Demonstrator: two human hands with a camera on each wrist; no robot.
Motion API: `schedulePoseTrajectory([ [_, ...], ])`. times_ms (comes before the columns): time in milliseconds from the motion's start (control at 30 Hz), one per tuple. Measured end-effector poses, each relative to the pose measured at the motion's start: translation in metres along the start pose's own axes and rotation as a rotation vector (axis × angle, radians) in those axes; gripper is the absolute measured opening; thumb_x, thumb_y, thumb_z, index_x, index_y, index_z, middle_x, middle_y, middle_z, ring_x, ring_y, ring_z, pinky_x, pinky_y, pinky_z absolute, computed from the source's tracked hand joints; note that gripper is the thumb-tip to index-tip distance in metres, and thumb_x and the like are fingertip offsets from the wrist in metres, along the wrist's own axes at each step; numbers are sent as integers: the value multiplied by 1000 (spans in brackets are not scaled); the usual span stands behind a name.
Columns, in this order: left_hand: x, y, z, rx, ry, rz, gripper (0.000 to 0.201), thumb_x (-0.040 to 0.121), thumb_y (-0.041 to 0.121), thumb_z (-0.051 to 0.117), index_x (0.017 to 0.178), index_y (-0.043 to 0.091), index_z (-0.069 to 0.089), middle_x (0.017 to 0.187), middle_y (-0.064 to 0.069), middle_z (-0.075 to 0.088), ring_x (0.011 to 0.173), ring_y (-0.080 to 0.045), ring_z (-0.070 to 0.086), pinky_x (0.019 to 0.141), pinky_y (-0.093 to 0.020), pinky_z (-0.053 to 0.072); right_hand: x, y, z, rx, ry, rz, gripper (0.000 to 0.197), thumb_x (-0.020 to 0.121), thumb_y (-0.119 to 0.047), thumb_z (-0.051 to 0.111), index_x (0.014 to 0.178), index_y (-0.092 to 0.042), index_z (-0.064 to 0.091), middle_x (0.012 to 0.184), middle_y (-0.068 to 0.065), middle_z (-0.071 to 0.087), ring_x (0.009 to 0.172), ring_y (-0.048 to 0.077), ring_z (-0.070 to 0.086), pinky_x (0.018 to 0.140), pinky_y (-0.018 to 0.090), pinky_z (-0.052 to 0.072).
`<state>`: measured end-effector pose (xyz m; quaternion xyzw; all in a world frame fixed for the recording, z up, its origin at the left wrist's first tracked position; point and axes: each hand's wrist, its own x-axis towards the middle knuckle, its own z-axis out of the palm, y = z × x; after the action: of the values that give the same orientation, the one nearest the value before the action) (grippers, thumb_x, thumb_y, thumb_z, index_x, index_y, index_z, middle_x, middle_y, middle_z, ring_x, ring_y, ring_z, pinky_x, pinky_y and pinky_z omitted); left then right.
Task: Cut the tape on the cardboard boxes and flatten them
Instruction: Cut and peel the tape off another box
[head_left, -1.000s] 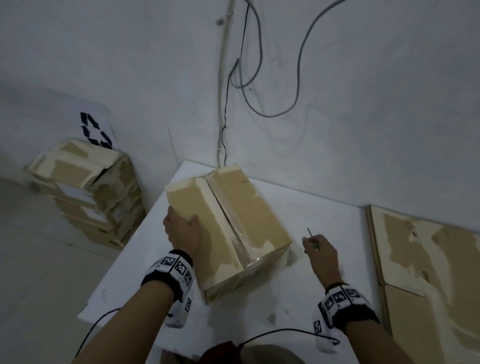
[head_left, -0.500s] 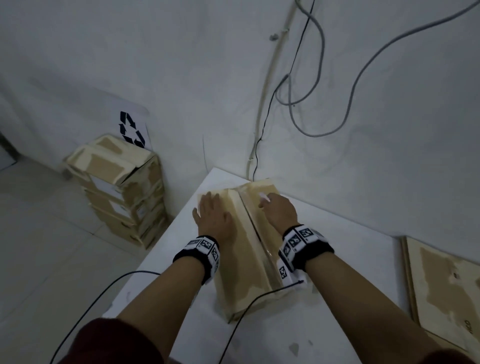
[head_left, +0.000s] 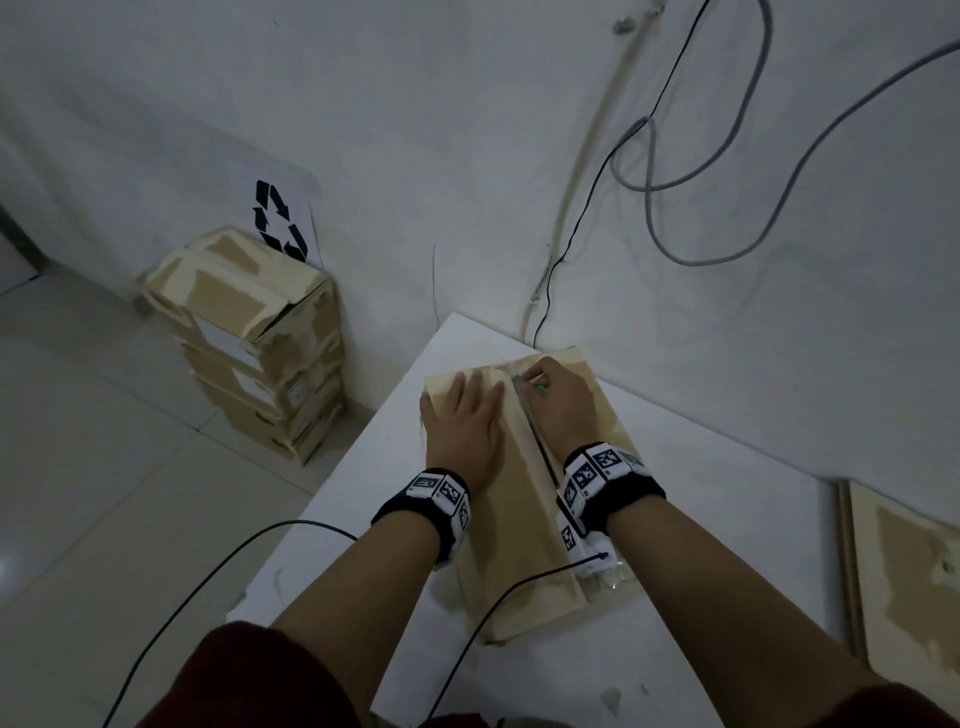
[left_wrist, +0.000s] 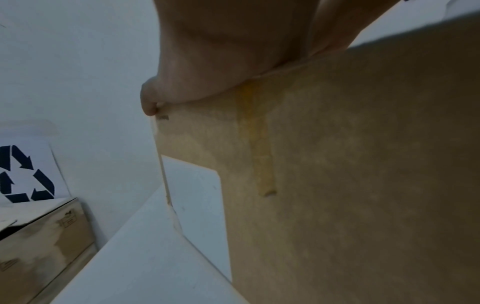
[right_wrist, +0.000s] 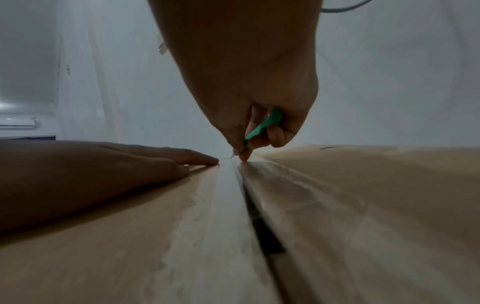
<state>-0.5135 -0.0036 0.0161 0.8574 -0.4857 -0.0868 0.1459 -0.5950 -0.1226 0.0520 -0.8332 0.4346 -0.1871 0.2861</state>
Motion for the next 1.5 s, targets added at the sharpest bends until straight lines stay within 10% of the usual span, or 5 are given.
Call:
schedulePoseTrajectory([
  [400,3,-2,6,-64,21,-15,63,92,43,3,151,34,24,161,1,12,149,-20,5,114,-60,2,3,-10,12,-165,-9,-115,7,95,-13,54,90,-10,58,84,9,66,78,29,59,65,38,46],
  [567,3,-2,6,-86,22,-22,49,102,36,26,151,35,24,161,2,10,149,-19,2,114,-58,-1,-5,-8,14,-119,4,-112,6,95,-13,53,91,-10,56,84,7,64,76,26,57,65,37,45],
  [1367,-27,23,3,52,-48,34,53,103,29,23,154,23,15,162,-6,6,149,-25,1,115,-61,1,-79,14,-26,-190,-145,27,11,88,-7,55,88,-4,66,92,12,66,84,29,62,72,38,52],
  [1500,-70,48,20,70,-40,67,61,98,41,1,154,24,15,162,-3,7,149,-23,4,115,-59,-1,-85,15,-31,-195,-154,-6,12,90,-9,55,91,-3,65,94,14,66,86,31,62,73,36,49],
])
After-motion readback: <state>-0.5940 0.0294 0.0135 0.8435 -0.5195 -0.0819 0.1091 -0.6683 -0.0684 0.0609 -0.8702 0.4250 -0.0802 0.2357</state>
